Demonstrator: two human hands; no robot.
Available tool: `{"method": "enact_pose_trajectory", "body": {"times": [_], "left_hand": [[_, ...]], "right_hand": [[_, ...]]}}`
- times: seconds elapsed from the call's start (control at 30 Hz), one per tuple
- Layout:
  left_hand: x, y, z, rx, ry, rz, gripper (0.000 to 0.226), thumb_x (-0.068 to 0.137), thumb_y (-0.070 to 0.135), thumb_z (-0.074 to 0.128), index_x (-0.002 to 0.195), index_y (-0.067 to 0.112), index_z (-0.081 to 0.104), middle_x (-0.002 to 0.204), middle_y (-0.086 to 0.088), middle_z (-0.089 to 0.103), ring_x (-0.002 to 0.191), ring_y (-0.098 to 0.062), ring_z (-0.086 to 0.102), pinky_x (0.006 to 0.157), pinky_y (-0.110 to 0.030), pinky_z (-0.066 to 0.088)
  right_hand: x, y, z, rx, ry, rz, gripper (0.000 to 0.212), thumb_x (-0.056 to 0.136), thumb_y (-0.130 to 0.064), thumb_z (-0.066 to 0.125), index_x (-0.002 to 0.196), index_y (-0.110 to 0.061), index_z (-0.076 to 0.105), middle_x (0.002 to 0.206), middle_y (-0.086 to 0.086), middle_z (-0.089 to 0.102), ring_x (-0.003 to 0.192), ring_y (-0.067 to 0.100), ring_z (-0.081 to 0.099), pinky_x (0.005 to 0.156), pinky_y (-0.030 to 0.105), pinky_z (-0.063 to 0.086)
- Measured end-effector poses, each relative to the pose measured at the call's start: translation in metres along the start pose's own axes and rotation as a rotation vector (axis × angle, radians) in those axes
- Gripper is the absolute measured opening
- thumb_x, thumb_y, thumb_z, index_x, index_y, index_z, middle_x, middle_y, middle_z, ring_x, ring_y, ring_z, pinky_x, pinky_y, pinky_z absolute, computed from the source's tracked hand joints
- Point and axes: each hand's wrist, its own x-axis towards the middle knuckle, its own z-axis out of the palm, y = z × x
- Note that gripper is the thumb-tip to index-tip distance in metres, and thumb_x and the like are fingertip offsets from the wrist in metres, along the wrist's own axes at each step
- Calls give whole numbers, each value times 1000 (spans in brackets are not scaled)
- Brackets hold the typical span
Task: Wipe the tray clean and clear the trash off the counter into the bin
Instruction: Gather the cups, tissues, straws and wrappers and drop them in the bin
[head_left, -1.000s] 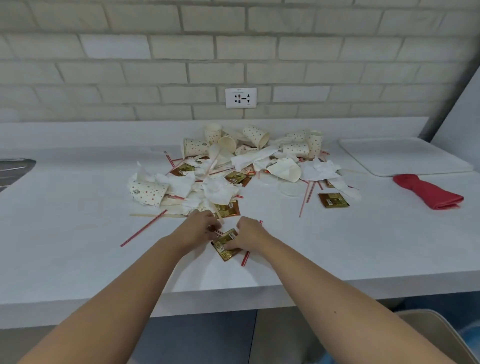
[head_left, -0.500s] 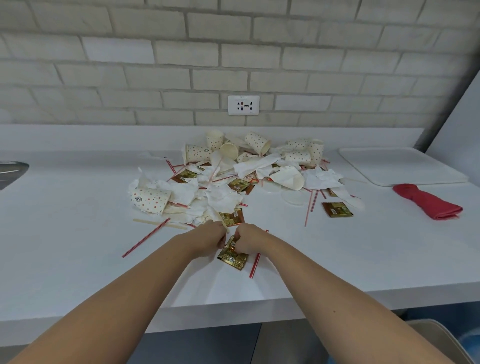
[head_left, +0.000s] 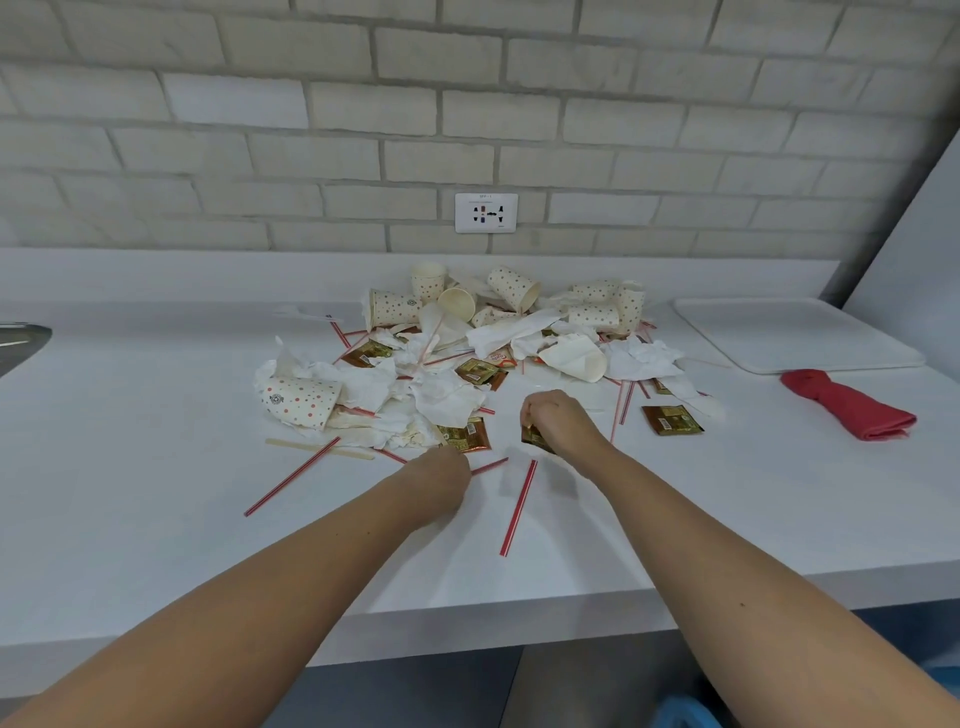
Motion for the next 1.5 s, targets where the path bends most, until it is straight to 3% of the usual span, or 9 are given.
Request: {"method": "enact_pose_trajectory", "body": {"times": [0.13,0.23,0.43,0.67,0.87,1.07,1.37,1.43,1.5], "left_hand": [[1,0,2,-92,16,-35,31,98,6,33,126,2,45,126,-14,51,111,-25,56,89,-29,46],[-6,-4,-1,-183,42,-30,27,97,8,36,123,4,42,117,-13,52,101,-23,54,77,-26,41],[-29,-37,3,-394,209,-42,8,96,8,33,104,8,32,68,0,41,62,-16,39,50,-27,26],[-56,-116,8,-420,338,-313,17,89,8,45,105,5,50,88,-8,55,79,-24,50,66,-28,35],[-53,-145,14,-291,205,-435,27,96,13,42,119,3,53,117,-17,56,109,-29,52,88,-31,40],[-46,-140,13,-310,262,-347,11,92,11,51,93,6,60,97,-11,45,94,-30,54,73,-23,34],[-45,-131,19,-299,298,-217,16,95,10,46,100,2,59,96,-2,39,87,-27,54,74,-28,38],[-49,-127,25,-321,348,-207,17,97,12,45,99,3,59,101,-1,35,80,-21,48,71,-22,33],[-55,-125,30,-383,406,-230,14,96,13,48,98,5,59,104,-1,31,79,-19,45,73,-20,31]], "right_hand": [[-6,11,12,-183,-63,103,45,88,-49,44,62,-11,48,70,3,54,64,20,52,63,27,38],[-13,12,24,-444,-149,168,33,85,-33,54,62,-17,36,65,-3,42,62,14,45,50,22,29],[-11,3,44,-482,-147,210,26,87,-22,53,66,-16,38,70,-3,43,68,14,48,50,21,31],[-7,-5,53,-529,-131,178,27,84,-9,54,65,-15,35,69,-2,40,57,12,39,50,21,29],[-8,-7,57,-565,-227,73,12,87,-13,54,95,-12,45,75,-3,42,84,19,49,68,25,39],[-7,-8,57,-595,-269,-4,26,95,-18,45,117,-7,52,106,5,57,91,21,51,73,27,38],[28,-33,75,-114,11,-53,18,84,-11,66,98,2,67,89,11,62,82,22,57,63,26,46],[34,-34,83,-100,41,-9,8,83,-8,67,82,0,62,73,5,54,78,20,53,51,21,37],[39,-32,91,-164,41,41,25,84,-9,64,66,-8,47,65,0,43,78,19,49,47,20,29]]}}
